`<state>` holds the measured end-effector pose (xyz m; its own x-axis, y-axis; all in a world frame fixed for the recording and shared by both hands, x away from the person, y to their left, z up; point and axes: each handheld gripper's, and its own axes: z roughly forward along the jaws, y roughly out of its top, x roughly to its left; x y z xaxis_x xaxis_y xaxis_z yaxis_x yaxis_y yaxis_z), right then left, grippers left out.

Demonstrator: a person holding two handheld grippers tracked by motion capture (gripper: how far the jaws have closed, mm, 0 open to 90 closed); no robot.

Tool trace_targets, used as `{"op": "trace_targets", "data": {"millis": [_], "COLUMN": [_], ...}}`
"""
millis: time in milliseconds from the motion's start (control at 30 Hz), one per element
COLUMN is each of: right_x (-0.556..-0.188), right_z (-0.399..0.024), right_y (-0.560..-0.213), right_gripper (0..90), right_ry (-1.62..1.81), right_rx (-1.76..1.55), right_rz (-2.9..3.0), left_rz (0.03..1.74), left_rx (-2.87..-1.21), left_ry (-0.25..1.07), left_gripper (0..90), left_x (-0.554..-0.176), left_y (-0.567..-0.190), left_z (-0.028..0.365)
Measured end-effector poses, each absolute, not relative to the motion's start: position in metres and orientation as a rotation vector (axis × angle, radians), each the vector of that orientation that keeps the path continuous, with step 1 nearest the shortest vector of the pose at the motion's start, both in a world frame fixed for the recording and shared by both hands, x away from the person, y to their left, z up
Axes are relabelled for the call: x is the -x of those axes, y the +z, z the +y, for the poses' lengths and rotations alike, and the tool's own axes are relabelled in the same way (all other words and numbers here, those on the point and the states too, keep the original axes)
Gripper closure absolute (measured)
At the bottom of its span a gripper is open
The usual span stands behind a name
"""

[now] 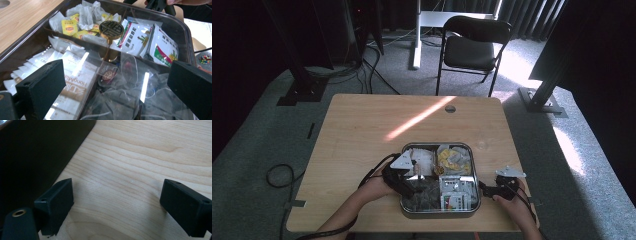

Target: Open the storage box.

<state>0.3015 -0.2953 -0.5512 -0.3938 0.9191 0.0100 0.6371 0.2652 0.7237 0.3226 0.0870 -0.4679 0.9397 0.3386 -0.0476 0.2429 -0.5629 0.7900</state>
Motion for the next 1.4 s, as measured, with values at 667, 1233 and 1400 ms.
{"op": "trace_targets", "data": {"millis": [667, 1233, 1400], "right_x": [-0.301, -0.301, -0.301], "right_z": [-0.295, -0.295, -0.295], "right_y": [-0.551, -0.551, -0.551], "right_gripper": [11.2, 11.2, 11.2], "right_ry": [0.92, 0.921, 0.92], "right_rx": [-1.408, -1.41, -1.409], "right_rz": [2.127, 2.126, 2.127], "left_rz": [0.373, 0.393, 0.405], "left_rx": [-2.213, -2.256, -2.263], "left_ry": [0.122, 0.174, 0.187], "left_gripper": [3.5, 24.0, 31.2], "left_x": [-0.332, -0.338, -0.341], "left_y": [-0.469, -0.471, -0.472], "left_z": [0.054, 0.038, 0.032]}}
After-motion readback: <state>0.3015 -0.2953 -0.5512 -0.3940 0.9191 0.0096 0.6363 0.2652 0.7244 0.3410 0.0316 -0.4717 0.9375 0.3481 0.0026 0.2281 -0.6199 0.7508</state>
